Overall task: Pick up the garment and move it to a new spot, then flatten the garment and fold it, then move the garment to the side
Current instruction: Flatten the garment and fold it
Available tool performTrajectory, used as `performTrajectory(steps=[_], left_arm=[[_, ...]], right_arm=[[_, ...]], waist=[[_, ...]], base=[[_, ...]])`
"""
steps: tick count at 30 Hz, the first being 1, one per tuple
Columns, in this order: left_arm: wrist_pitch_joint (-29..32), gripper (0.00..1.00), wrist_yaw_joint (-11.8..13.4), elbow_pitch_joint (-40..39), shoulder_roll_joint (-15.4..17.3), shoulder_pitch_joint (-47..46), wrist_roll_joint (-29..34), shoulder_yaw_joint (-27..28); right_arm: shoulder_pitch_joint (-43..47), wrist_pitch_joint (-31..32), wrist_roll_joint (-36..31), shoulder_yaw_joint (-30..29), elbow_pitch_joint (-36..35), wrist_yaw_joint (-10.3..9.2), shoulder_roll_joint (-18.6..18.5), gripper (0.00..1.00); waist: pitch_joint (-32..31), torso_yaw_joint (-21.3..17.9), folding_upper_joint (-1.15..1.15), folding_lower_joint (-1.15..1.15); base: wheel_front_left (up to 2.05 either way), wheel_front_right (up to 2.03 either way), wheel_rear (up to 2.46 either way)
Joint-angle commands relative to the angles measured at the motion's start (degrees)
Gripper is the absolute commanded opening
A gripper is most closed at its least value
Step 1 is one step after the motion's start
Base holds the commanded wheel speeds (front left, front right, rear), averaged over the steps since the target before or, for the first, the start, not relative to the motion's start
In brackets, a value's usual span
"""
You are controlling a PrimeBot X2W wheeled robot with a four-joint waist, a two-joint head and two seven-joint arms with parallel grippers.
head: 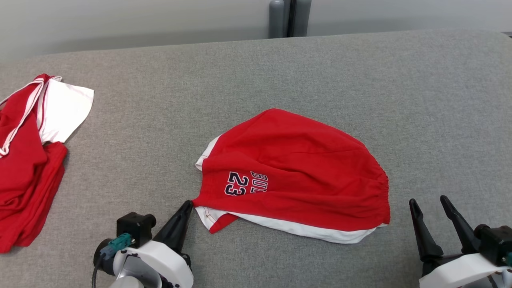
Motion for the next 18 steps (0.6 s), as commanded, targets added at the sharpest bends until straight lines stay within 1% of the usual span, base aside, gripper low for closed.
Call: performTrajectory(steps=[1, 2, 7, 8, 9, 18], left_arm=[[-1.1, 0.0, 0.9, -1.58, 1.05, 0.02, 0.36, 0.84], [-1.1, 0.0, 0.9, -1.58, 1.05, 0.02, 0.36, 0.84], [-2.95, 0.0, 3.2, -5.86, 2.51, 1.38, 0.5, 2.9], [-3.31, 0.18, 3.78, -6.76, 2.72, 1.5, 0.44, 3.45], [-3.67, 1.0, 4.3, -7.81, 2.99, 1.59, 0.53, 4.0], [-5.35, 1.0, 8.42, -15.23, 5.82, 4.86, 0.5, 8.43]], right_arm=[[-0.41, -0.42, 0.09, -0.2, -0.6, -0.01, -0.22, 1.0], [-0.41, -0.42, 0.09, -0.2, -0.6, -0.01, -0.22, 1.0], [-0.16, -0.37, -0.19, -0.85, -1.01, -0.01, -0.44, 1.0], [-0.12, -0.32, -0.26, -0.89, -1.15, -0.01, -0.5, 1.0], [-0.12, -0.3, -0.29, -0.94, -1.34, -0.01, -0.53, 1.0], [-0.71, 0.31, -0.67, -1.08, -3.0, -0.01, -1.28, 1.0]], waist=[[-0.3, 0.35, 0.0, 0.0], [-0.3, 0.35, 0.0, 0.0], [-1.63, 1.2, 0.0, 0.0], [-1.95, 1.37, 0.0, 0.0], [-2.29, 1.5, 0.0, 0.0], [-6.0, 2.69, 0.0, 0.0]], base=[[0.0, 0.0, 0.0], [0.0, 0.0, 0.0], [0.0, 0.0, 0.0], [0.0, 0.0, 0.0], [0.0, 0.0, 0.0], [0.0, 0.0, 0.0]])
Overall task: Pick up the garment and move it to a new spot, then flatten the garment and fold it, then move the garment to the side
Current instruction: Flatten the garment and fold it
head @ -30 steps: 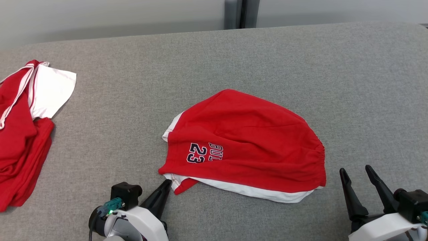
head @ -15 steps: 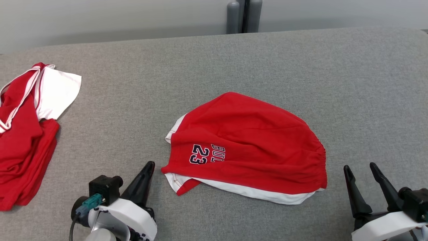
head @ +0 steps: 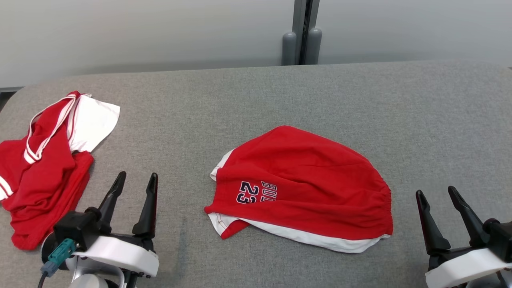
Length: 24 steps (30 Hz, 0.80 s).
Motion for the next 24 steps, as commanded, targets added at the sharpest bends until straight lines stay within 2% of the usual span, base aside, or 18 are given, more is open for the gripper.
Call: performTrajectory(steps=[1, 7, 13, 24], left_arm=[[-0.44, 1.0, 0.82, -1.2, 0.86, 1.09, 0.39, 0.8], [-0.11, 1.0, 3.07, -5.69, 2.77, 4.37, 0.43, 2.53], [0.39, 1.0, 4.43, -9.16, 3.12, 8.06, 0.65, 1.72], [1.18, 1.0, 5.02, -10.73, 3.51, 11.26, 0.02, 0.79]], right_arm=[[-0.67, 0.35, -0.2, -0.32, -0.37, -0.01, -0.53, 1.0], [-0.71, 1.1, -0.32, -0.26, -1.62, -0.01, -0.9, 1.0], [0.44, 1.73, -0.43, -0.48, -2.44, -0.01, -0.92, 1.0], [2.36, 2.33, -0.5, -0.92, -3.78, -0.01, -0.47, 1.0]], waist=[[-1.03, 0.51, 0.0, 0.0], [-3.38, 1.49, 0.0, 0.0], [-5.47, 2.12, 0.0, 0.0], [-7.27, 2.29, 0.0, 0.0]], base=[[0.0, 0.0, 0.0], [0.0, 0.0, 0.0], [0.0, 0.0, 0.0], [0.0, 0.0, 0.0]])
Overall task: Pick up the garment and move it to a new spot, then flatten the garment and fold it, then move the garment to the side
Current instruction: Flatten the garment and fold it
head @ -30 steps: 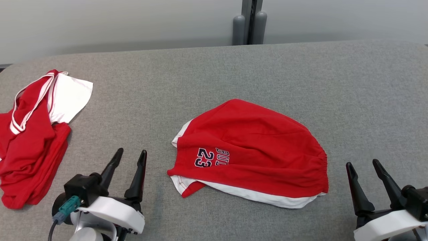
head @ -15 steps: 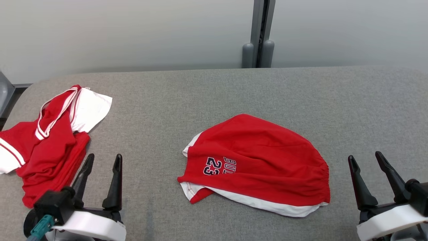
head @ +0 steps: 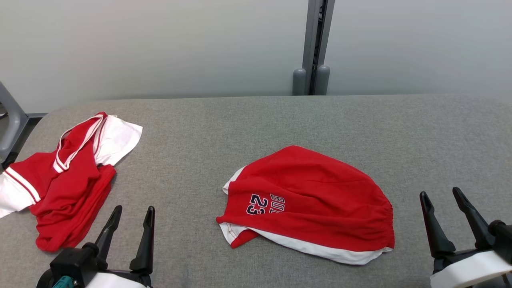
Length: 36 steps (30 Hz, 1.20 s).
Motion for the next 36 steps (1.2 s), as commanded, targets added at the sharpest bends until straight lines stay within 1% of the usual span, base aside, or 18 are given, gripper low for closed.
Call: performTrajectory(steps=[1, 19, 26, 30, 36], left_arm=[[0.13, 1.0, 0.39, -0.23, 0.43, 0.21, -0.19, -0.04], [-0.16, 1.0, -0.02, -0.33, 0.29, -1.62, -0.04, -0.51], [0.56, 1.0, -2.07, 1.67, -1.38, -4.68, -0.01, -3.14], [0.61, 1.0, -3.8, 4.54, -2.87, -6.22, -0.85, -4.77], [2.41, 1.0, -6.65, 9.8, -4.92, -8.8, -1.25, -8.16]], right_arm=[[0.9, 0.13, -0.15, 0.09, -0.07, -0.01, 0.07, 1.0], [-0.18, -0.64, 0.28, 0.44, 0.25, -0.01, 0.38, 1.0], [-1.89, -0.72, 0.01, 1.81, 0.06, -0.01, 0.13, 1.0], [-2.93, -1.21, 0.25, 2.39, 0.59, -0.01, 0.34, 1.0], [-4.25, -1.89, 0.47, 3.41, 1.83, -0.01, 0.7, 1.0]], waist=[[-0.14, -0.04, 0.0, 0.0], [0.83, -0.08, 0.0, 0.0], [4.53, -0.94, 0.0, 0.0], [6.78, -1.9, 0.0, 0.0], [10.16, -3.25, 0.0, 0.0]], base=[[0.0, 0.0, 0.0], [0.0, 0.0, 0.0], [0.0, 0.0, 0.0], [0.0, 0.0, 0.0], [0.0, 0.0, 0.0]])
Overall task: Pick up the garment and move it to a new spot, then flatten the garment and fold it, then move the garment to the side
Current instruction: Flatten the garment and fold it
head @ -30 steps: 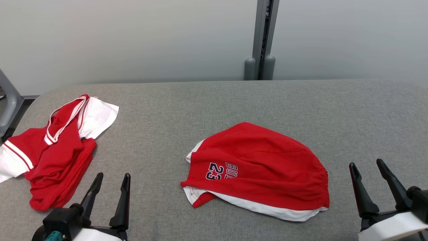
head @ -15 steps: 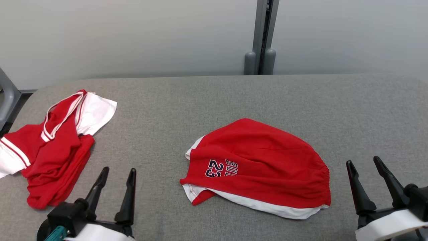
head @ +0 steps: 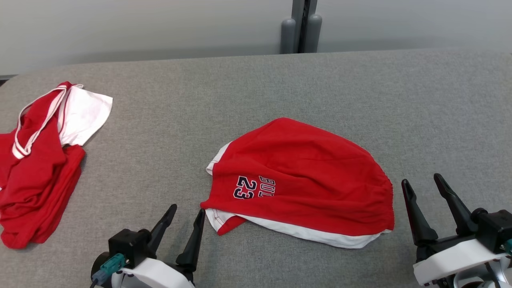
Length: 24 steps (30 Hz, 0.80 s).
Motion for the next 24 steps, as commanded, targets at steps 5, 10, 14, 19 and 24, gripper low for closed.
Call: performTrajectory(steps=[5, 10, 14, 19, 24], left_arm=[[0.43, 1.0, -1.62, 3.99, -1.36, -2.89, -0.74, -1.08], [1.02, 1.0, -2.96, 7.22, -1.94, -3.82, -1.79, -1.62], [1.93, 1.0, -3.39, 8.99, -2.27, -4.17, -2.3, -2.11], [2.96, 0.22, -4.02, 11.03, -2.87, -4.37, -2.95, -2.88], [2.7, 0.0, -4.46, 11.62, -2.81, -5.19, -2.44, -3.33]], right_arm=[[-1.25, -1.01, 0.45, 0.49, 0.91, -0.01, 0.38, 1.0], [-1.84, -1.79, 0.65, 0.69, 2.11, -0.01, 0.8, 1.0], [-2.09, -2.16, 0.71, 0.78, 2.65, -0.01, 0.94, 1.0], [-2.22, -2.58, 0.84, 0.71, 3.19, -0.01, 0.77, 1.0], [-1.62, -2.53, 0.68, 0.31, 3.33, -0.01, 0.72, 1.0]], waist=[[3.62, -1.78, 0.0, 0.0], [5.0, -2.76, 0.0, 0.0], [5.33, -3.11, 0.0, 0.0], [5.44, -3.42, 0.0, 0.0], [5.25, -3.5, 0.0, 0.0]], base=[[0.0, 0.0, 0.0], [0.0, 0.0, 0.0], [0.0, 0.0, 0.0], [0.0, 0.0, 0.0], [0.0, 0.0, 0.0]])
